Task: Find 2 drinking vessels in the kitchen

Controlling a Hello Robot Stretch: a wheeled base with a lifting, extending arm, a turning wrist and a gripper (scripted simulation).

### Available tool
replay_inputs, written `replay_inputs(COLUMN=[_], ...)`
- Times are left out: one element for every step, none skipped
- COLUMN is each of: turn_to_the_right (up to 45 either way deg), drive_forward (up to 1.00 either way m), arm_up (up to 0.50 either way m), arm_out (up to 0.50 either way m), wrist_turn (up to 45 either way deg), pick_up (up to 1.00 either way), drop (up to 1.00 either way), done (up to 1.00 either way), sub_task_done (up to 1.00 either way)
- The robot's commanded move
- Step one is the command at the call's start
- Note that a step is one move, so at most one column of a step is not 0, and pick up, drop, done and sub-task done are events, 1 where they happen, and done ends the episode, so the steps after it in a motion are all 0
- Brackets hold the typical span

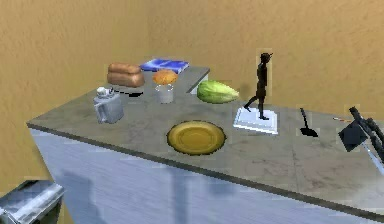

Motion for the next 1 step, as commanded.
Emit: replay_inputs(turn_to_the_right=[0.0], drive_forward=[0.00], arm_up=[0.00], arm_out=[0.00], wrist_turn=[0.0], pick_up=[0.00], drop=[0.00], done=[1.00], sub_task_done=[0.00])
